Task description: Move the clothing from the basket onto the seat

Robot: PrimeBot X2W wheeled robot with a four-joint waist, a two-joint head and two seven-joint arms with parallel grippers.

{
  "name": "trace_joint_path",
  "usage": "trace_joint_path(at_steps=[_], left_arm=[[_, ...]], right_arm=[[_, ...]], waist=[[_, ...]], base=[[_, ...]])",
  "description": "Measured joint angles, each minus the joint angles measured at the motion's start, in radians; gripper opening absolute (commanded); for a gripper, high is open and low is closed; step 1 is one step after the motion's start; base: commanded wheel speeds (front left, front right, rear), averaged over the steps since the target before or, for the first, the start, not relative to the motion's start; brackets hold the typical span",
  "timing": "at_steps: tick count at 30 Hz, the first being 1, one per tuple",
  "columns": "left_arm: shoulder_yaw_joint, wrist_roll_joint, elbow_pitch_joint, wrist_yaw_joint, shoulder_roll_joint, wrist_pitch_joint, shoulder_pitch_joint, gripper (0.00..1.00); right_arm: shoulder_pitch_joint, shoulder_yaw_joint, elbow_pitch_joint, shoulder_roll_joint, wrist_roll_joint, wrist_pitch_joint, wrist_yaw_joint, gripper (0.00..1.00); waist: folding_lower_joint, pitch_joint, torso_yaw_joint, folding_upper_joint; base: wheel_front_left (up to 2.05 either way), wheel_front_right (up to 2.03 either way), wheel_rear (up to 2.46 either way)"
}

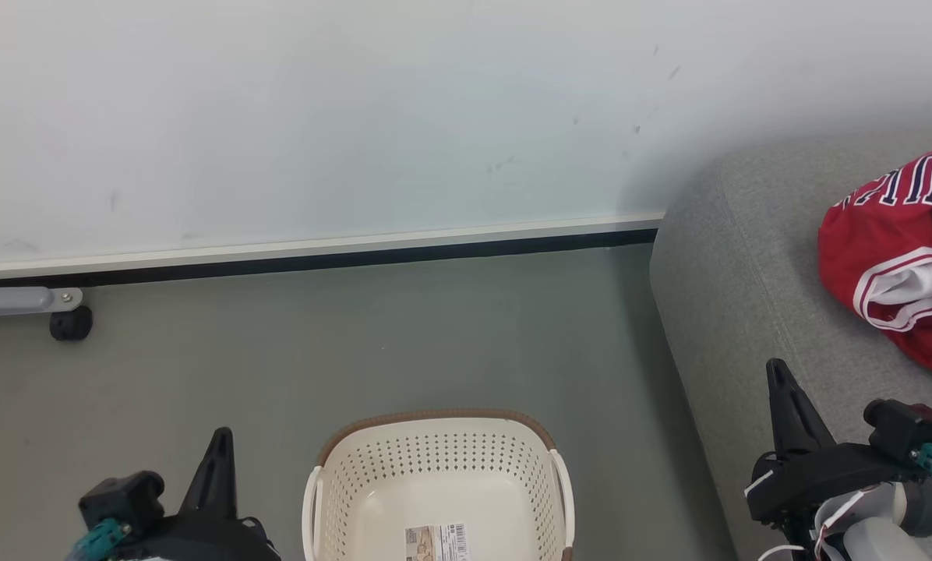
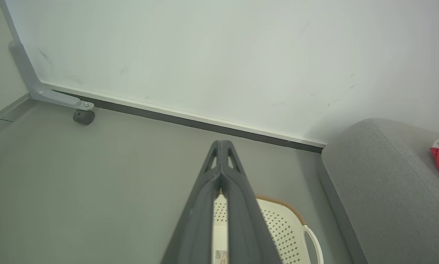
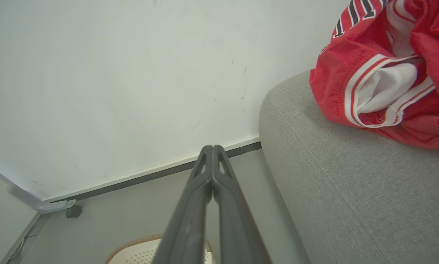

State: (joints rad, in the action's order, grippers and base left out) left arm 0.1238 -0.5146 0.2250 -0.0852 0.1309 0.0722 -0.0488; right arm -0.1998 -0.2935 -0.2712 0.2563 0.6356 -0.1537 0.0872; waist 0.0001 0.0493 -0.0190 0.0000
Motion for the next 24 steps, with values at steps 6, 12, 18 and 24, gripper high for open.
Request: trace_joint_path(at_steps=[6, 12, 18, 24], left_arm=[[-0.018, -0.082, 0.006, 0.016, -0.006, -0.015, -0.001, 0.00], [-0.033, -0.170, 0.014, 0.028, -0.010, -0.028, -0.001, 0.00], [-0.050, -0.245, 0.019, 0.043, -0.016, -0.045, -0.004, 0.00], [-0.064, -0.319, 0.023, 0.061, -0.025, -0.058, -0.005, 0.00]], right_arm=[[0.006, 0.033, -0.002, -0.016, 0.072, 0.022, -0.017, 0.00], [0.008, 0.065, -0.004, -0.030, 0.143, 0.044, -0.030, 0.00], [0.012, 0.096, -0.007, -0.046, 0.213, 0.065, -0.045, 0.00], [0.027, 0.128, -0.011, -0.061, 0.284, 0.084, -0.062, 0.00]], waist=[[0.0000, -0.004, 0.002, 0.0000], [0.0000, -0.007, 0.003, 0.0000], [0.0000, -0.011, 0.004, 0.0000], [0.0000, -0.014, 0.006, 0.0000]], base=[[0.00, 0.00, 0.00], [0.00, 0.00, 0.00], [0.00, 0.00, 0.00], [0.00, 0.00, 0.00]])
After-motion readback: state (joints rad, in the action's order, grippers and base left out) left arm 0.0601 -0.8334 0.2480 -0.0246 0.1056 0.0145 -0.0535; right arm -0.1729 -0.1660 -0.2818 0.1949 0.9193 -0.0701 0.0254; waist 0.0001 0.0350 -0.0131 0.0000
